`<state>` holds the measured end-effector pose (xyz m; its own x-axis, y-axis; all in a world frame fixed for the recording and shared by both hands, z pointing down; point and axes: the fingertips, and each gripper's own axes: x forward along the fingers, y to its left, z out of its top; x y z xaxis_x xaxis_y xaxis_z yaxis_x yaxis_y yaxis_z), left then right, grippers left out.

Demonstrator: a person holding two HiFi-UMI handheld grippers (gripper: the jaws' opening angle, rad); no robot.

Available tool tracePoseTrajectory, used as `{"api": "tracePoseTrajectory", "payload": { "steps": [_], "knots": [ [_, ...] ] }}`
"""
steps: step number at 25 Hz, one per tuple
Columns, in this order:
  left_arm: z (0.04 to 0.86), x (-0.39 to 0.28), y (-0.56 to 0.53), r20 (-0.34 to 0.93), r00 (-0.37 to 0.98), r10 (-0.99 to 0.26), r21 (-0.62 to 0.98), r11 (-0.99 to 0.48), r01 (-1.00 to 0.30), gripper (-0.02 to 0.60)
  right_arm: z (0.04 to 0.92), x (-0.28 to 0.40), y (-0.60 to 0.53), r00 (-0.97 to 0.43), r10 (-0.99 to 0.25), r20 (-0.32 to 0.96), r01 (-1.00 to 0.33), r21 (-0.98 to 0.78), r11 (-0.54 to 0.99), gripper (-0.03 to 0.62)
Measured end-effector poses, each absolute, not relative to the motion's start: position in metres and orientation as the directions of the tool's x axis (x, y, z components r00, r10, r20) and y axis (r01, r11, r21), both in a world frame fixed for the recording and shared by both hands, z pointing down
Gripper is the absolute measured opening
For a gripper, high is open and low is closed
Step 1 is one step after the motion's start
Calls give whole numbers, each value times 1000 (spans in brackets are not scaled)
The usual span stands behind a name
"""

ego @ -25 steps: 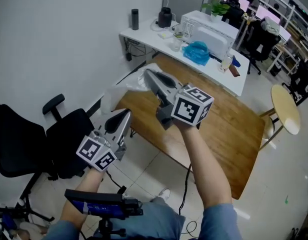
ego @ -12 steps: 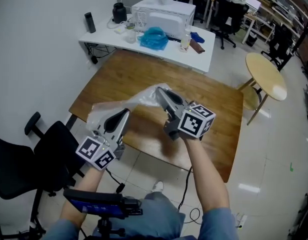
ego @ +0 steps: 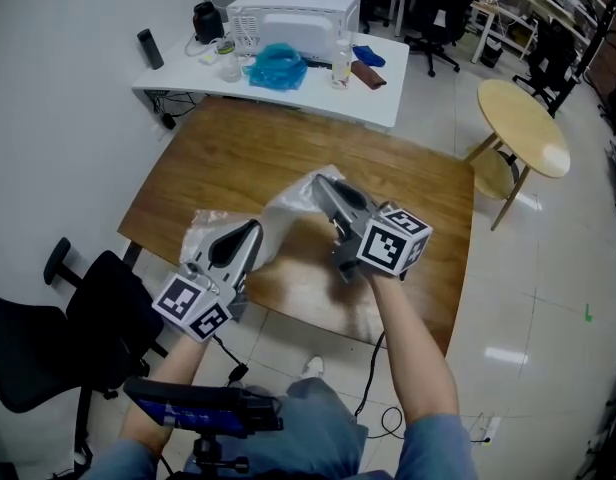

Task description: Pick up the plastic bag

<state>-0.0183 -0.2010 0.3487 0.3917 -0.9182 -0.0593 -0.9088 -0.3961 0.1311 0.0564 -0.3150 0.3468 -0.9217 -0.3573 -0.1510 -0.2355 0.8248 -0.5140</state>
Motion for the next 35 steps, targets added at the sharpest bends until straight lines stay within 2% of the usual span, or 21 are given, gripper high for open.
{"api": "tracePoseTrajectory", "payload": {
  "steps": [5,17,28,31,33,35],
  "knots": [
    [353,1,-213,-50,415,-908,131,-418,-899,27,362,91,-312,-928,-356,-108,-253,-518,817,3],
    [371,46,-235,-12,572,-820,144,-568,-810,26,443,192,-298,-862,-503,63,-444,-572,690,2],
    [393,93,-236,12,627,-779,176,-615,-768,28,508,257,-268,-833,-470,290,-548,-549,632,2],
    [395,105,-234,17,640,-768,173,-628,-758,28,522,271,-262,-799,-476,367,-601,-496,626,2],
    [394,113,-232,18,650,-759,162,-640,-751,28,530,278,-258,-775,-476,415,-630,-457,628,31],
    [395,119,-229,17,659,-752,161,-648,-744,28,537,283,-254,-757,-480,444,-650,-435,624,31]
  ]
}}
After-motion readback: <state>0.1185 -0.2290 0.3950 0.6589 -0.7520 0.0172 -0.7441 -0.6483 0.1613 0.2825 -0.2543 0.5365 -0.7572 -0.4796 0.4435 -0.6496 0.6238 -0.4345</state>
